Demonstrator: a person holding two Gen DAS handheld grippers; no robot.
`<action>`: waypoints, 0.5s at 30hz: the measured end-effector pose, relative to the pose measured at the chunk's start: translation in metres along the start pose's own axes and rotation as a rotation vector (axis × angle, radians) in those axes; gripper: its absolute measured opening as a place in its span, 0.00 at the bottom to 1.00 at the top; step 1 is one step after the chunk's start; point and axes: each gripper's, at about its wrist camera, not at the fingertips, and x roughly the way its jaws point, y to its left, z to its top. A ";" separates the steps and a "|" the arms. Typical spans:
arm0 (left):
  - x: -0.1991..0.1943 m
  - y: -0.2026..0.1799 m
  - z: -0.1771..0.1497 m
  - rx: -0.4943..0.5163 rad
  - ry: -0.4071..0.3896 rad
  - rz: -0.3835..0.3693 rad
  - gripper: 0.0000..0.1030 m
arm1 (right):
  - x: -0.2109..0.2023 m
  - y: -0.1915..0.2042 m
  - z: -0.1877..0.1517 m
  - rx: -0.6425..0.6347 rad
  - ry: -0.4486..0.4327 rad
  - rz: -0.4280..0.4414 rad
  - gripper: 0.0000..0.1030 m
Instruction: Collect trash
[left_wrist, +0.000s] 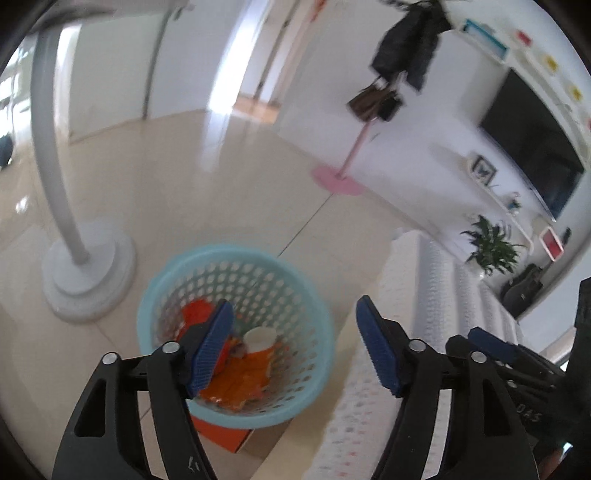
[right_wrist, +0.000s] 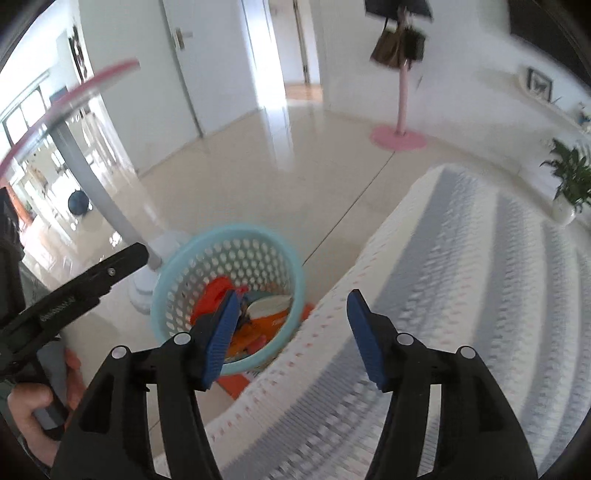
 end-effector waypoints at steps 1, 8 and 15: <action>-0.007 -0.009 0.000 0.008 -0.022 0.000 0.71 | -0.012 -0.003 -0.002 0.000 -0.019 -0.011 0.55; -0.062 -0.085 -0.020 0.141 -0.163 0.012 0.81 | -0.092 -0.022 -0.035 -0.004 -0.203 -0.118 0.65; -0.074 -0.104 -0.075 0.174 -0.304 0.150 0.89 | -0.128 -0.040 -0.081 -0.026 -0.329 -0.208 0.65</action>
